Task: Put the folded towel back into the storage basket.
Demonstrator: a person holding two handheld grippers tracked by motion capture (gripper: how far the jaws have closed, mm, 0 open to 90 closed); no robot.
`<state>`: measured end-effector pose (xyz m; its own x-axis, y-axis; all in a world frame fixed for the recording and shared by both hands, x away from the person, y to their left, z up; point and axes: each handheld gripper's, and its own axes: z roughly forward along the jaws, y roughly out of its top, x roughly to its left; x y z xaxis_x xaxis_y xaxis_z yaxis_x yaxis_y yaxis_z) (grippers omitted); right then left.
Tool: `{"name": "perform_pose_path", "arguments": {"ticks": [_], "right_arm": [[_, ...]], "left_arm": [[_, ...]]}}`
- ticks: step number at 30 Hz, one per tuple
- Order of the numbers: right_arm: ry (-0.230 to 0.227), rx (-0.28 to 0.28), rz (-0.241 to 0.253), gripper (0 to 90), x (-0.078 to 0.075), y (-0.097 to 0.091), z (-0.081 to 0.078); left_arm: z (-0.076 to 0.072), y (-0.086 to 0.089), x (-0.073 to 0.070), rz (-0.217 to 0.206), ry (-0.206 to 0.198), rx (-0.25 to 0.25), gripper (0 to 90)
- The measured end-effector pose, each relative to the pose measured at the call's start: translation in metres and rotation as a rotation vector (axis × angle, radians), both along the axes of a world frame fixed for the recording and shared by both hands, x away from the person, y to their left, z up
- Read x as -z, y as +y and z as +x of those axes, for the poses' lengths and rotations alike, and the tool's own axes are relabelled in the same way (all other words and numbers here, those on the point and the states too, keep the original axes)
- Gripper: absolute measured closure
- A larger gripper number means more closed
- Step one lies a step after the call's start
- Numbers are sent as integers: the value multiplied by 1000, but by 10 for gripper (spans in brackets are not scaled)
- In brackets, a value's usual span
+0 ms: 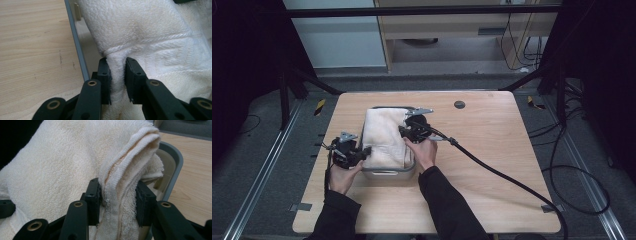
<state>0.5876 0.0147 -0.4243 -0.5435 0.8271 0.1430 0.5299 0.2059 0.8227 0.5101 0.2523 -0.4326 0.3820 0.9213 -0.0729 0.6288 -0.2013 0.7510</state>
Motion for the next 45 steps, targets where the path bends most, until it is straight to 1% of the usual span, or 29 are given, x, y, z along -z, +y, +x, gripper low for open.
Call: {"name": "perform_pose_path", "arguments": {"ticks": [1, 4, 5, 7, 9, 12, 14, 15, 17, 18, 19, 21, 22, 23, 25, 26, 27, 28, 31, 32, 33, 35, 36, 38, 40, 41, 42, 44, 45], "right_arm": [[4, -1, -3, 611, 1, 0, 0], [6, -7, -36, 587, 4, 0, 1], [6, -7, -36, 587, 4, 0, 1], [3, -11, -55, 579, 5, 0, 2], [2, -11, -57, 575, 6, 1, 2], [-9, -12, -75, 562, 6, 0, 2], [-11, -13, -77, 558, 6, 0, 2], [-29, -13, -87, 549, 5, 0, 2], [-34, -20, -74, 554, 3, -1, 1], [-38, -22, -70, 554, 1, -1, 0], [-38, -22, -70, 554, 1, -1, 0], [-46, -23, -64, 551, -2, -2, -1], [-59, -23, -72, 546, -5, -3, -2], [-59, -23, -72, 546, -5, -3, -2], [-69, -22, -62, 538, -11, -6, -4], [-69, -22, -62, 538, -11, -6, -4], [-81, -27, -53, 527, -17, -9, -7], [-81, -27, -53, 527, -17, -9, -7], [-108, -32, -49, 507, -26, -15, -12], [-113, -46, -33, 478, -33, -20, -15], [-113, -46, -33, 478, -33, -20, -15], [-105, -54, -13, 430, -39, -26, -19], [-108, -56, -9, 414, -42, -30, -22], [-122, -66, -17, 373, -47, -36, -26], [-140, -66, -15, 306, -52, -49, -35], [-140, -66, -15, 306, -52, -49, -35], [-149, -68, -1, 273, -54, -59, -40], [-146, -73, 11, 247, -55, -68, -44], [-147, -75, 14, 236, -54, -73, -47]], "left_arm": [[0, 0, 0, 1, 0, -1, 739], [1, -2, 0, 4, 11, -1, 715], [1, -2, 0, 4, 11, -1, 708], [1, -3, 0, 9, 12, -3, 696], [1, -4, 0, 9, 10, -2, 671], [1, -4, 0, 2, 9, 3, 641], [1, -4, 0, 0, 8, 3, 632], [1, -4, -1, -1, 7, 3, 621], [0, -4, -3, -10, -15, 0, 601], [0, -4, -3, -10, -15, 0, 584], [-1, -3, -5, -13, -29, -9, 584], [-4, 0, -10, -37, -62, -12, 579], [-5, 1, -13, -43, -76, -18, 569], [-6, 2, -15, -48, -82, -22, 569], [-9, 5, -21, -62, -115, -27, 558], [-9, 5, -21, -62, -115, -27, 552], [-10, 6, -23, -68, -122, -26, 546], [-11, 6, -25, -72, -132, -28, 546], [-15, 7, -29, -78, -150, -21, 522], [-18, 7, -31, -76, -164, -17, 509], [-18, 7, -31, -76, -164, -17, 501], [-20, 7, -32, -80, -171, -11, 484], [-22, 7, -32, -78, -172, -7, 472], [-25, 7, -32, -72, -182, 5, 450], [-28, 6, -32, -62, -188, 10, 420], [-30, 7, -32, -57, -196, 12, 420], [-32, 7, -32, -54, -203, 16, 401], [-37, 9, -32, -55, -214, 22, 389], [-37, 9, -32, -55, -214, 22, 382]]}}
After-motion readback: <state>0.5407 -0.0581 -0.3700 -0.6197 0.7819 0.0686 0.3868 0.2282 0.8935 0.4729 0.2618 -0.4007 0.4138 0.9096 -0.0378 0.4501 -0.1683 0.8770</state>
